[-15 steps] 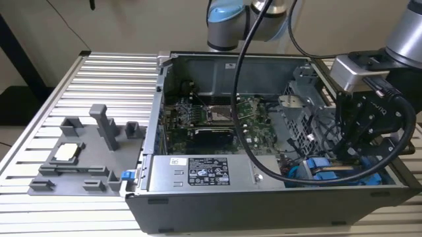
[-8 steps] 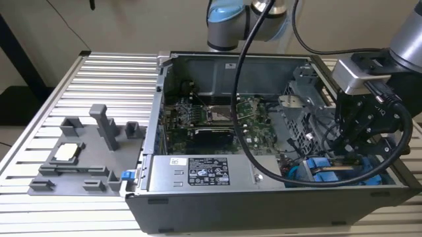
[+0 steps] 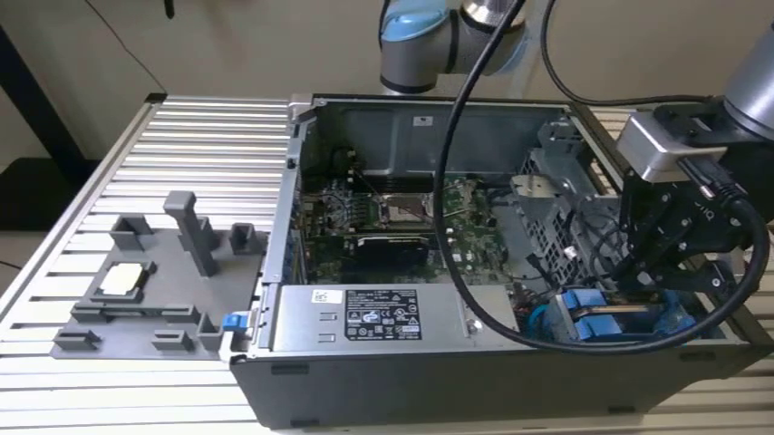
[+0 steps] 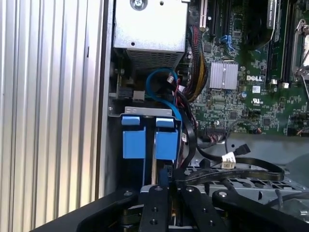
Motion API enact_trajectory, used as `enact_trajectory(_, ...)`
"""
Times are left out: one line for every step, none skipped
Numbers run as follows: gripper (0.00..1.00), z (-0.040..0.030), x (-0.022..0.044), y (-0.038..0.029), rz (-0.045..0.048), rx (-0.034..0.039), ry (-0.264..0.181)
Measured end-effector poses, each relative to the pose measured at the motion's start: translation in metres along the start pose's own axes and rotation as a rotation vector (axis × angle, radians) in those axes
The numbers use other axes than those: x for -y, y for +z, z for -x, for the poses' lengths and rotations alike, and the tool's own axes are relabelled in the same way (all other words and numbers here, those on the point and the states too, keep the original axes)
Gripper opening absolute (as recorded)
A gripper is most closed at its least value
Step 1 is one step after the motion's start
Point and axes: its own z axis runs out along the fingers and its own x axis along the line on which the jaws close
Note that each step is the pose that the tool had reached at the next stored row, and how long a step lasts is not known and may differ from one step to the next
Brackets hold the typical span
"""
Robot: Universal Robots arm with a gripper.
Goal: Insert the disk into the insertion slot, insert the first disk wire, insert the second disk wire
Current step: 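Insert the second disk wire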
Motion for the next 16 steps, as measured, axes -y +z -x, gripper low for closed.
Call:
enact_trajectory(0.16, -0.0002, 0.0003, 0.0008, 0.0000, 0.0003, 0.003)
enact_trajectory(0.16, -0.0005, 0.0005, 0.0016, -0.0001, 0.0004, 0.006)
enact_trajectory(0.16, -0.0006, 0.0007, 0.0024, -0.0002, 0.0009, 0.010)
enact_trajectory(0.16, -0.0006, 0.0010, 0.0032, -0.0005, 0.0019, 0.014)
enact_trajectory(0.16, -0.0007, 0.0014, 0.0039, -0.0006, 0.0034, 0.017)
enact_trajectory(0.16, -0.0008, 0.0022, 0.0045, -0.0007, 0.0051, 0.019)
enact_trajectory(0.16, -0.0008, 0.0034, 0.0050, -0.0008, 0.0074, 0.019)
enact_trajectory(0.16, -0.0009, 0.0047, 0.0054, -0.0009, 0.0108, 0.020)
enact_trajectory(0.16, -0.0009, 0.0052, 0.0057, -0.0010, 0.0145, 0.020)
enact_trajectory(0.16, -0.0010, 0.0053, 0.0059, -0.0011, 0.0169, 0.020)
enact_trajectory(0.16, -0.0010, 0.0053, 0.0061, -0.0013, 0.0193, 0.020)
enact_trajectory(0.16, -0.0010, 0.0053, 0.0064, -0.0014, 0.0223, 0.020)
enact_trajectory(0.16, -0.0009, 0.0054, 0.0068, -0.0014, 0.0241, 0.021)
enact_trajectory(0.16, -0.0009, 0.0054, 0.0071, -0.0015, 0.0242, 0.021)
enact_trajectory(0.16, -0.0009, 0.0054, 0.0073, -0.0015, 0.0243, 0.023)
enact_trajectory(0.16, -0.0010, 0.0055, 0.0077, -0.0016, 0.0244, 0.027)
